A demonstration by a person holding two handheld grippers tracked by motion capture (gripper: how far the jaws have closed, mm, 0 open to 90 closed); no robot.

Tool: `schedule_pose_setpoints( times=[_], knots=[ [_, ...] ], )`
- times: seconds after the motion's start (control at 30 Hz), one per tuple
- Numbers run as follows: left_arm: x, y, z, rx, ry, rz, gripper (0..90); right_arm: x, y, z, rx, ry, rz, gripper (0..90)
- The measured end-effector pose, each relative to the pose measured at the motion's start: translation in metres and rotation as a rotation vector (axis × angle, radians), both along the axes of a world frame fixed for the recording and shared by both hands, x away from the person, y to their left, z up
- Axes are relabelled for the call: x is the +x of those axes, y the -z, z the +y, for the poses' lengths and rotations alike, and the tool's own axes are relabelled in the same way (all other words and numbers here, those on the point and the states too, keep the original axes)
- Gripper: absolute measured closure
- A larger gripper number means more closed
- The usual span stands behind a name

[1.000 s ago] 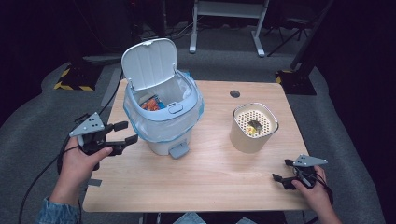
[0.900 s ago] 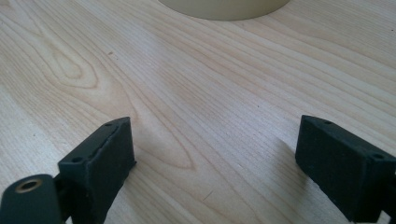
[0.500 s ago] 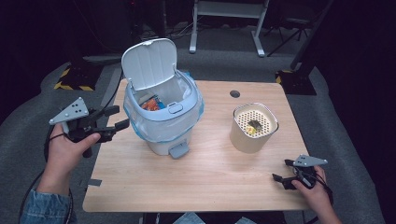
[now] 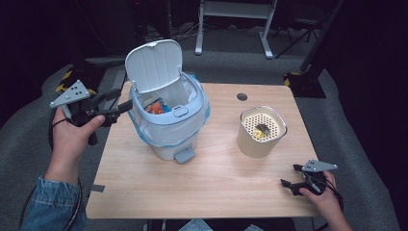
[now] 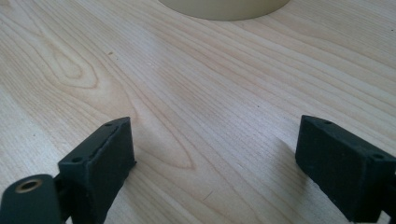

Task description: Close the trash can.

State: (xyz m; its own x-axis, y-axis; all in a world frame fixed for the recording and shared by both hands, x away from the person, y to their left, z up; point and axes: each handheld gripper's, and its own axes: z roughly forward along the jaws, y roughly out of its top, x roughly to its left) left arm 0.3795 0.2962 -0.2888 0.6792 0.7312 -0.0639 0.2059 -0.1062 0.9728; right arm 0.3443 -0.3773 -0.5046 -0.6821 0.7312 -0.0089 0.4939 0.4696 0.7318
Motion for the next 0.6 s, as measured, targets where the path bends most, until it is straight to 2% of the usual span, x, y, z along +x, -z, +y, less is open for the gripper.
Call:
schedule_pose_setpoints(
  times=[0.27,0.3,0.6],
  knots=[
    [0.022,-0.011,0.001,-0.011,-0.049,-0.006,36.2,0.0,0.0,0.0,0.001,0.0,0.0,11.6],
    [0.028,-0.012,0.0,-0.002,-0.06,-0.002,36.1,0.0,0.0,0.0,0.0,0.0,0.0,11.6],
    [0.049,-0.017,-0.006,-0.005,-0.076,-0.003,36.0,0.0,0.0,0.0,0.001,0.0,0.0,11.6]
  ],
)
